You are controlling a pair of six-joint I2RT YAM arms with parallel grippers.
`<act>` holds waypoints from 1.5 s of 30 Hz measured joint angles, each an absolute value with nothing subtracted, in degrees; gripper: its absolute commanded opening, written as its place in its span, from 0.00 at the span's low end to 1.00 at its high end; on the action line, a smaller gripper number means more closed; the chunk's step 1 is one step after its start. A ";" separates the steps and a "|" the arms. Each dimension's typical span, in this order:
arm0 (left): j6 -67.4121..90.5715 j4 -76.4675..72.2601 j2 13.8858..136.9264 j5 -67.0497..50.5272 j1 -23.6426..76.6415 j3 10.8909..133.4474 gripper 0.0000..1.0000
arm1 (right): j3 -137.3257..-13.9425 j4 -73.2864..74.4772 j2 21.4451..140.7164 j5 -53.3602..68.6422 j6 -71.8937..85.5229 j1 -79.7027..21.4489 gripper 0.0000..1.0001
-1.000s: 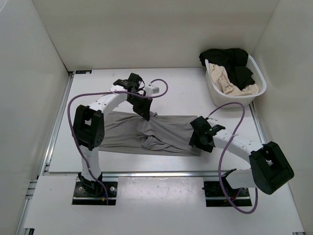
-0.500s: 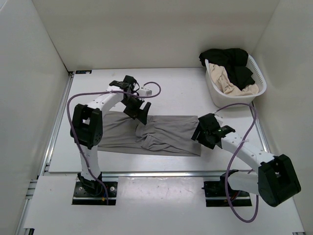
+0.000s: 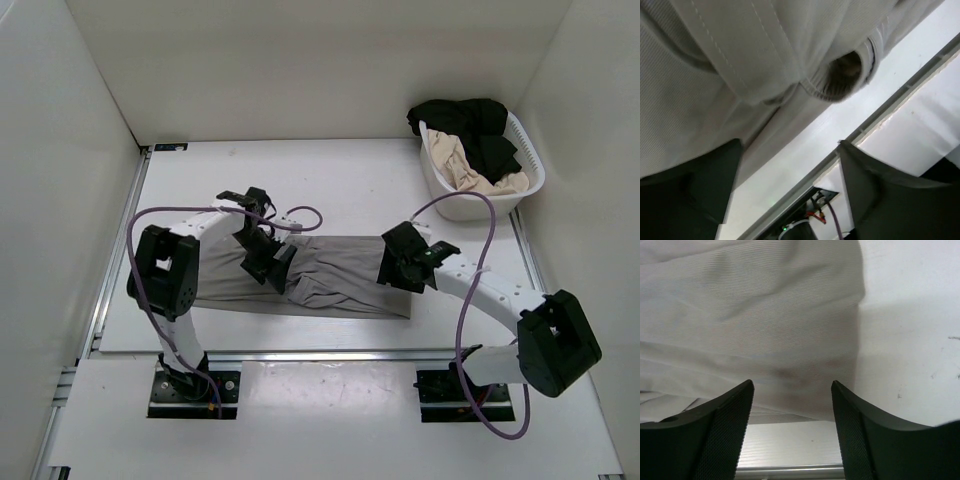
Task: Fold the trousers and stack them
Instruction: Fold the trousers
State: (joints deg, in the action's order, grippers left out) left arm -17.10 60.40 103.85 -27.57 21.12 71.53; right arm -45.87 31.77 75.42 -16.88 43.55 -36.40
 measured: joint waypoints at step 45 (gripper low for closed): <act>-20.25 60.27 101.73 -12.34 2.72 74.52 1.00 | -61.54 45.28 67.99 -9.15 22.31 6.04 0.00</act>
State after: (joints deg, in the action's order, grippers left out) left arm -20.25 60.27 101.73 -12.34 2.72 74.52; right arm -61.54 45.28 67.99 -9.15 22.31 6.04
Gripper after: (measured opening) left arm 0.998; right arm 0.013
